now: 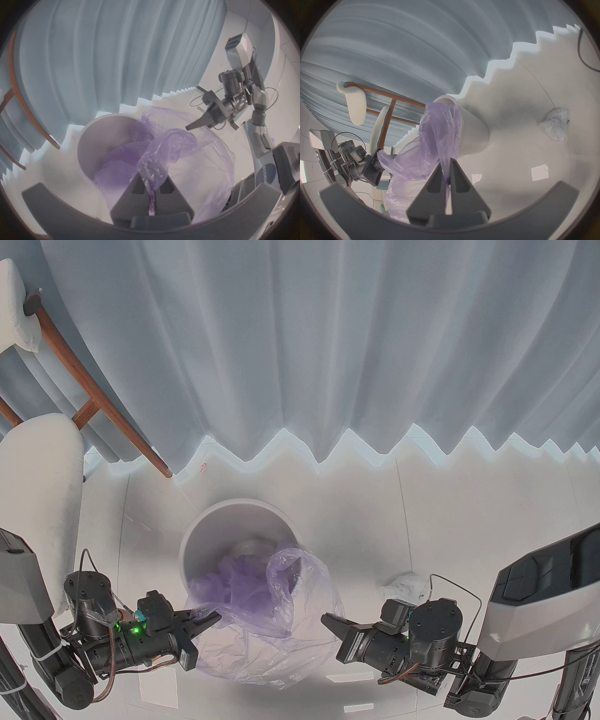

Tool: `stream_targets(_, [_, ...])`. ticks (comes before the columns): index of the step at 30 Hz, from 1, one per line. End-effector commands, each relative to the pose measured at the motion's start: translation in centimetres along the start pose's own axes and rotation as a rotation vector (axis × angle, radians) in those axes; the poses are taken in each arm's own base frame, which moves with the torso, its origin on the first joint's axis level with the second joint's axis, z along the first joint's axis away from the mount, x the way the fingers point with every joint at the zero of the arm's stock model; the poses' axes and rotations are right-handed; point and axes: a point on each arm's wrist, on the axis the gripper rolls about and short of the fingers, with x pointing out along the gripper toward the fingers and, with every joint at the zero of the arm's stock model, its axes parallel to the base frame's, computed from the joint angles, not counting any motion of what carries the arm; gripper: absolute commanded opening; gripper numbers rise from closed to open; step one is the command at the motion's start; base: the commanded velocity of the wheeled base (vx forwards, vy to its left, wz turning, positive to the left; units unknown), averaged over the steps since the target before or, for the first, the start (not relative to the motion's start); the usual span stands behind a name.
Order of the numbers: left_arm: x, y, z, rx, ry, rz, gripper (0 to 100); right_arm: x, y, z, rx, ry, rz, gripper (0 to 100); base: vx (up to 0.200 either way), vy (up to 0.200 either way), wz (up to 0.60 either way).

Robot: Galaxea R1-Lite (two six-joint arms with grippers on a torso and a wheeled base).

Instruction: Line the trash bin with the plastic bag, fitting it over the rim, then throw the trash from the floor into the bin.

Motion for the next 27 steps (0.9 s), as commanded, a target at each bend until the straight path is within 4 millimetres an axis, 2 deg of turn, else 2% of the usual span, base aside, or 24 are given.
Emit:
stream_targets(1, [1.0, -0.6, 1.1, -0.022, -0.042, 0.008, 0, -0.1, 0.4, 0.2, -0.001, -0.016, 0.02, 0, 0.0, 0.0, 0.0])
stream_targets(6, [1.7, -0.2, 1.9, -0.064, -0.082, 0.014, 0, -0.1, 0.4, 0.2, -0.006, -0.016, 0.02, 0, 0.0, 0.0, 0.0])
stream_targets(11, [2.1, -0.9, 2.1, -0.059, -0.089, -0.017, 0, -0.2, 0.4, 0.2, -0.007, -0.017, 0.021, 0, 0.0, 0.0, 0.0])
stream_targets(17, [4.5, -2.0, 2.2, -0.098, -0.096, -0.093, 0, -0.7, 1.1, 0.2, -0.011, -0.014, 0.042, 0, 0.0, 0.0, 0.0])
stream_targets(22, [4.4, -2.3, 2.3, -0.146, -0.095, -0.11, 0, -0.8, 1.2, 0.3, -0.011, -0.016, 0.046, 0, 0.0, 0.0, 0.0])
stream_targets(27, [4.4, -1.5, 2.1, -0.165, -0.087, -0.052, 0, -0.8, 1.2, 0.2, -0.011, -0.014, 0.046, 0, 0.0, 0.0, 0.0])
